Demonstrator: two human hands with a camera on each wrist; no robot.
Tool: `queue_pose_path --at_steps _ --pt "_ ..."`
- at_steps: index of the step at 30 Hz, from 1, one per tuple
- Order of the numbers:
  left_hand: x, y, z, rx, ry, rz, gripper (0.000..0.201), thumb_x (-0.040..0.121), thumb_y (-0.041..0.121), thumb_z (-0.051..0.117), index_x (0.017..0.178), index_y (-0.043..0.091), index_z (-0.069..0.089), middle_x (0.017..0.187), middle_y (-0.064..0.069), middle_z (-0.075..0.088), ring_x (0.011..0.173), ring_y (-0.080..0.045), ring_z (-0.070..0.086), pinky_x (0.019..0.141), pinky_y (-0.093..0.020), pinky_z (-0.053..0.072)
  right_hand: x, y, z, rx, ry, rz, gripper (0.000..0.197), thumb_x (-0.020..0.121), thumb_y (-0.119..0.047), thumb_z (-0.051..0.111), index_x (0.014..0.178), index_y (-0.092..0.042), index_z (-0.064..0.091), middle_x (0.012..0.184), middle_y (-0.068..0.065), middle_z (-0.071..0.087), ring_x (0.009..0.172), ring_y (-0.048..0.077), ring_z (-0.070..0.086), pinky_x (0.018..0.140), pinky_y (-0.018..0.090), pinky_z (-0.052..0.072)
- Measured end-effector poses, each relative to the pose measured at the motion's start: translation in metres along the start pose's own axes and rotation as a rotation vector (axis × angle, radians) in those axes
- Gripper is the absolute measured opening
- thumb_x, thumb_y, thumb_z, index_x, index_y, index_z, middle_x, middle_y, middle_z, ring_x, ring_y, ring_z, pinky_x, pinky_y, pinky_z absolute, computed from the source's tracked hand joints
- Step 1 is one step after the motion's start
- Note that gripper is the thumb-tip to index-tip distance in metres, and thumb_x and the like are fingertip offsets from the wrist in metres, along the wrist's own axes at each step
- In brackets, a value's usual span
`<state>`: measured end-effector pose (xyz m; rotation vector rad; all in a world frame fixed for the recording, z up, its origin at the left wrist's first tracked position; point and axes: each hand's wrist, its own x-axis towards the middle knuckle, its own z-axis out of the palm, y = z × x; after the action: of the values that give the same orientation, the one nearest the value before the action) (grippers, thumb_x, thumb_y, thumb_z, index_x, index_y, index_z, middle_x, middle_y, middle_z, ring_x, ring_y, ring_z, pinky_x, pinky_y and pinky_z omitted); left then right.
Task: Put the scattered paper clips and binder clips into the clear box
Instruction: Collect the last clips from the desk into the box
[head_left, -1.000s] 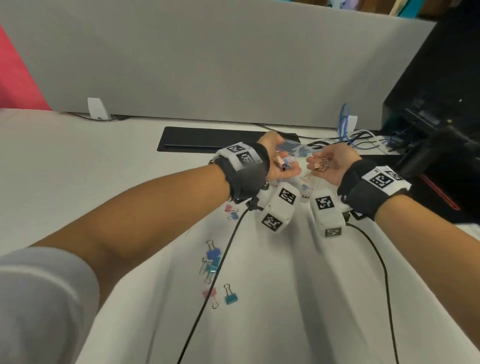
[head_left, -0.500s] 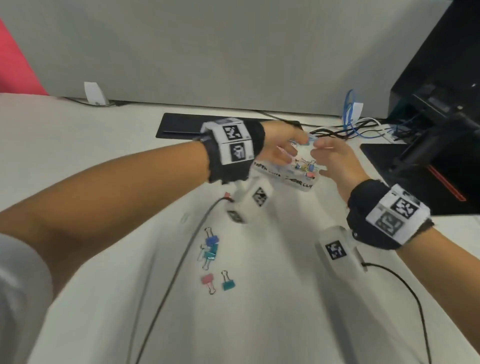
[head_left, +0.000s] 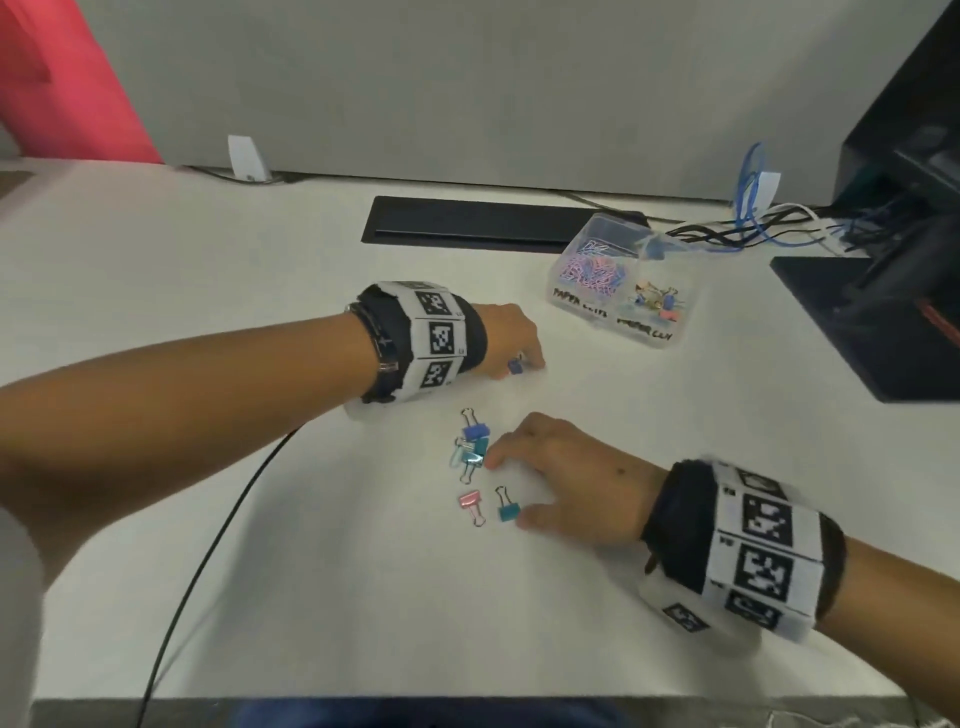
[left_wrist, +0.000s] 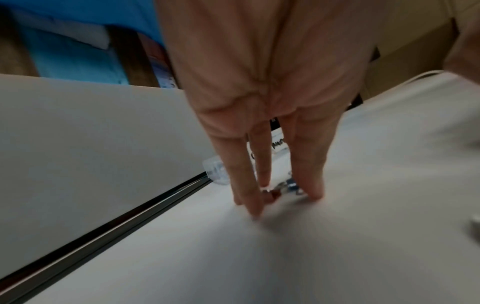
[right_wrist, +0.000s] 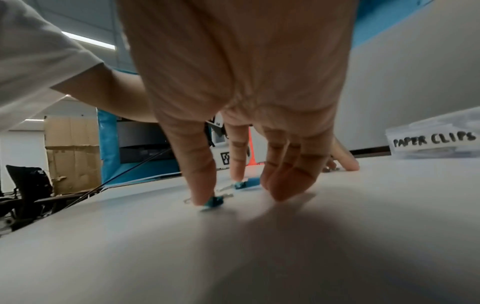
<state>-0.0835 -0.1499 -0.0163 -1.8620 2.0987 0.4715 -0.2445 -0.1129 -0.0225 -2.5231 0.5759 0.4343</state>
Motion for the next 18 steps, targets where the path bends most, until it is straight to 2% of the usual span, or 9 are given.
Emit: queue_pose_path --at_steps 4,8,9,11,12,13,15,17,18 --pt "-0.0008 0.0029 0.0051 0.077 0.061 -0.006 0.038 0.093 0.006 0.047 0.131 0.009 0.053 0.134 -0.012 0.054 0.120 -0.028 0.053 0.096 -0.029 0.042 0.0030 -0.0063 0.0082 0.021 0.010 0.009 0.048 0.084 -0.029 0.062 0.129 -0.027 0.046 0.127 0.001 0.039 0.112 0.018 0.044 0.096 0.023 0.035" --pt "-0.0025 0.0011 0.0070 0.012 0.129 -0.017 0.028 0.091 0.008 0.053 0.117 0.004 0.062 0.122 -0.013 0.061 0.109 -0.028 0.059 0.090 -0.029 0.046 0.0067 -0.0062 0.0099 -0.006 0.061 -0.023 0.023 0.085 -0.021 0.062 0.106 -0.013 0.063 0.102 -0.002 0.043 0.081 0.009 0.042 0.076 0.017 0.035" --pt "-0.0024 -0.0008 0.0060 -0.021 0.121 -0.023 0.026 0.089 0.008 0.056 0.113 0.003 0.064 0.116 -0.012 0.064 0.103 -0.027 0.060 0.085 -0.030 0.048 0.0064 -0.0046 0.0097 -0.003 0.071 -0.031 0.020 0.084 -0.020 0.062 0.102 -0.012 0.064 0.098 -0.003 0.043 0.075 0.007 0.042 0.070 0.014 0.035" --pt "-0.0013 -0.0037 0.0040 -0.077 0.080 -0.064 0.017 0.084 0.007 0.060 0.099 0.003 0.066 0.091 -0.003 0.064 0.088 -0.022 0.055 0.067 -0.025 0.047 0.0046 -0.0017 0.0090 0.001 0.093 -0.025 0.015 0.084 -0.019 0.061 0.097 -0.012 0.065 0.093 -0.004 0.045 0.070 0.005 0.041 0.064 0.009 0.034" --pt "-0.0028 -0.0039 0.0033 -0.090 0.069 -0.080 0.004 0.083 0.007 0.061 0.086 0.007 0.064 0.077 0.004 0.056 0.085 -0.019 0.051 0.059 -0.021 0.041 0.0033 -0.0010 0.0083 0.000 0.110 -0.007 0.013 0.084 -0.018 0.061 0.095 -0.012 0.065 0.091 -0.004 0.046 0.071 0.005 0.042 0.064 0.009 0.035" --pt "-0.0002 -0.0050 0.0047 -0.102 0.077 -0.096 0.012 0.082 0.008 0.062 0.072 0.013 0.056 0.069 0.008 0.047 0.084 -0.017 0.048 0.055 -0.017 0.036 0.0023 -0.0006 0.0076 0.006 0.135 0.018 0.012 0.083 -0.015 0.059 0.093 -0.012 0.065 0.090 -0.003 0.048 0.074 0.008 0.044 0.066 0.012 0.038" --pt "0.0024 -0.0051 0.0063 -0.085 0.065 -0.111 0.027 0.081 0.012 0.062 0.063 0.017 0.043 0.074 0.003 0.049 0.085 -0.017 0.046 0.056 -0.017 0.034 0.0014 -0.0006 0.0054 0.042 0.184 0.075 0.012 0.080 -0.009 0.058 0.090 -0.011 0.064 0.087 -0.001 0.052 0.077 0.012 0.047 0.071 0.020 0.044" --pt "0.0021 -0.0012 0.0040 -0.056 0.037 -0.141 0.007 0.083 0.015 0.060 0.080 0.010 0.056 0.100 -0.009 0.060 0.089 -0.021 0.049 0.066 -0.024 0.042 0.0020 -0.0003 0.0025 0.093 0.207 0.114 0.011 0.079 -0.004 0.056 0.086 -0.011 0.062 0.085 -0.001 0.055 0.075 0.011 0.047 0.073 0.022 0.046" --pt "0.0017 -0.0001 0.0022 -0.056 0.029 -0.161 0.017 0.084 0.017 0.058 0.095 0.005 0.061 0.110 -0.013 0.060 0.091 -0.023 0.051 0.069 -0.027 0.043 0.0023 0.0002 0.0009 0.121 0.213 0.125 0.012 0.079 -0.002 0.056 0.084 -0.012 0.060 0.085 -0.001 0.055 0.073 0.010 0.047 0.071 0.019 0.045"
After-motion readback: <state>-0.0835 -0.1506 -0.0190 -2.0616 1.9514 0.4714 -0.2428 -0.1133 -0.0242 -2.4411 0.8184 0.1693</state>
